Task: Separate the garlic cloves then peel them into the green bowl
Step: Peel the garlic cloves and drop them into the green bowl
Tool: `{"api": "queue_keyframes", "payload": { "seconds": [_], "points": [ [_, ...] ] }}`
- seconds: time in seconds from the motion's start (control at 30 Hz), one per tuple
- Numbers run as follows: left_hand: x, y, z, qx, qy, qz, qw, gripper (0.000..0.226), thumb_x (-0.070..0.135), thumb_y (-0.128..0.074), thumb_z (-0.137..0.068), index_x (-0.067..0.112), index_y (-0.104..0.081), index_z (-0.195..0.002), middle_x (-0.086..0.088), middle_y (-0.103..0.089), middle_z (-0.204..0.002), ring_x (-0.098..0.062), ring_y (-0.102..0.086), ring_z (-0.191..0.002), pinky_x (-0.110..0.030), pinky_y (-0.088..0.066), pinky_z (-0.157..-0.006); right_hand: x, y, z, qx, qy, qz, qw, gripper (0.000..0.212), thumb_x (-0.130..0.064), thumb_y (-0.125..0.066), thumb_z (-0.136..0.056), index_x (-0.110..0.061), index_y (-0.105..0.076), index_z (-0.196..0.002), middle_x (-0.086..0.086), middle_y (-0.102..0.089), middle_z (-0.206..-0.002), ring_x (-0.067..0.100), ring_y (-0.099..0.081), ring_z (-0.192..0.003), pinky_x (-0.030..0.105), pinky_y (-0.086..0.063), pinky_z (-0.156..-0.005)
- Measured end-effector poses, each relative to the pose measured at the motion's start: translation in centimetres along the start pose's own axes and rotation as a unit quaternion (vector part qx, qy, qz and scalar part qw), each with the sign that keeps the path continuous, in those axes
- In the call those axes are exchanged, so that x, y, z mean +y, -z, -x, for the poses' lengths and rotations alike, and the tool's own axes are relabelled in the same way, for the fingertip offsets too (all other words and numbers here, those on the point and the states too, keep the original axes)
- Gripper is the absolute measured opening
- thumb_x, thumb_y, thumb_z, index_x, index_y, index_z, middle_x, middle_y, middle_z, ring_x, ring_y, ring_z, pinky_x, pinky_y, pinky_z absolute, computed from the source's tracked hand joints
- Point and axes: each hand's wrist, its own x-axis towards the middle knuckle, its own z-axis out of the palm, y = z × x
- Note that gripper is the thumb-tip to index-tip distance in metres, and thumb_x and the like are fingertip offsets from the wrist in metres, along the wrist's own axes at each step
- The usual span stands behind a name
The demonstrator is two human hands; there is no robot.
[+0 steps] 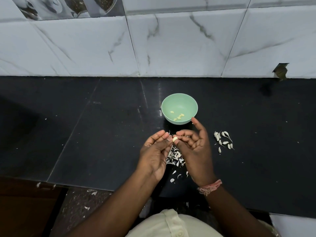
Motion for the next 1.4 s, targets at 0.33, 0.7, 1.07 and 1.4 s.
{"api": "queue_keyframes", "payload": {
  "seconds": [0.33, 0.7, 1.07, 1.4],
  "points": [
    [0.3, -0.3, 0.0, -0.032, 0.002, -0.001, 0.999, 0.032, -0.019, -0.056, -0.088, -0.003, -0.065, -0.114, -0.015, -0.076, -0.099, -0.021, -0.076, -0.092, -0.026, -0.062, -0.08, -0.2, 0.1, -0.6, 0.015, 0.001, -0.016, 1.0, 0.082, 0.016, -0.07, -0.085, -0.019, -0.039, -0.151, 0.007, -0.072, -0.101, 0.017, -0.07, -0.099, 0.032, -0.056, -0.092],
    [0.0, 0.2, -0.4, -0.078, -0.176, -0.108, 0.975, 0.043, -0.022, -0.069, -0.075, 0.005, -0.068, -0.108, -0.009, -0.075, -0.097, -0.022, -0.071, -0.098, -0.029, -0.058, -0.088, -0.3, -0.5, -1.2, 0.003, -0.02, -0.067, 0.998, 0.087, 0.018, -0.065, -0.087, -0.02, -0.03, -0.156, 0.017, -0.074, -0.098, 0.022, -0.069, -0.095, 0.042, -0.055, -0.095],
    [0.2, 0.2, 0.0, -0.107, -0.257, -0.171, 0.945, 0.043, -0.024, -0.067, -0.078, 0.006, -0.066, -0.108, -0.007, -0.074, -0.097, -0.017, -0.07, -0.097, -0.027, -0.057, -0.089, -0.7, -1.3, -1.5, 0.019, -0.066, -0.15, 0.986, 0.089, 0.022, -0.062, -0.085, -0.02, -0.029, -0.156, 0.014, -0.073, -0.095, 0.025, -0.068, -0.098, 0.045, -0.052, -0.099],
    [-0.1, 0.4, -0.5, -0.098, -0.227, -0.107, 0.963, 0.044, -0.025, -0.064, -0.078, 0.004, -0.065, -0.111, -0.008, -0.073, -0.096, -0.017, -0.069, -0.096, -0.028, -0.057, -0.089, -0.5, -1.8, -1.1, 0.032, -0.073, -0.143, 0.987, 0.092, 0.023, -0.061, -0.085, -0.023, -0.026, -0.157, 0.014, -0.073, -0.103, 0.029, -0.069, -0.106, 0.044, -0.054, -0.102]
  ]
}}
